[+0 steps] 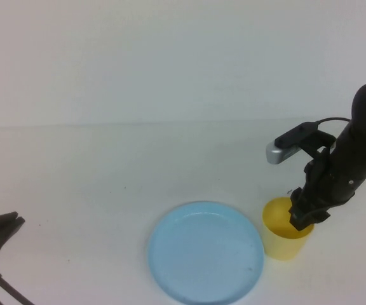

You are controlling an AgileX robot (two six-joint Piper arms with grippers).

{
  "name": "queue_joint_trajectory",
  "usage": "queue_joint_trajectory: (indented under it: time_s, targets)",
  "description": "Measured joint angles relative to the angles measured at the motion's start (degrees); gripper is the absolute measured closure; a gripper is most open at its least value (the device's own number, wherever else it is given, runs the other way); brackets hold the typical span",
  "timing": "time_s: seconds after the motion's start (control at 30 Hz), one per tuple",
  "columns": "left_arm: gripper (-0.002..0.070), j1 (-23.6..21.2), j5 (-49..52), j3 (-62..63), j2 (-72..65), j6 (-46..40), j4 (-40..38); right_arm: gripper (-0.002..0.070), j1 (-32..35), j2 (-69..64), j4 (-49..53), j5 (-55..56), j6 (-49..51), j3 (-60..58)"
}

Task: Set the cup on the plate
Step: Pick up the cup from the table

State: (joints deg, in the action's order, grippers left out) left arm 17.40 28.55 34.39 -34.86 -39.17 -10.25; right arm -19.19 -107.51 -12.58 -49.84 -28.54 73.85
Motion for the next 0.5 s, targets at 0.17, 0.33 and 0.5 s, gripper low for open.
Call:
queue_joint_trajectory:
  time_s: [0.17, 0.33, 0.5]
  targets:
    - [0.0675, 0.0, -4.57, -3.27, 0.0, 0.0, 0.0, 0.0489, 0.0, -1.07, 0.59, 1.2, 0.32, 0.11]
    - [0.0675, 0.0, -6.25, -3.77, 0.0, 0.0, 0.0, 0.0641, -0.09, -1.2, 6.2, -1.63, 1.24, 3.55]
    - [0.0675, 0.0, -6.25, -3.77, 0.0, 0.36, 0.0, 0.0645, -0.38, -1.34, 8.33, -10.97, 4.17, 13.37]
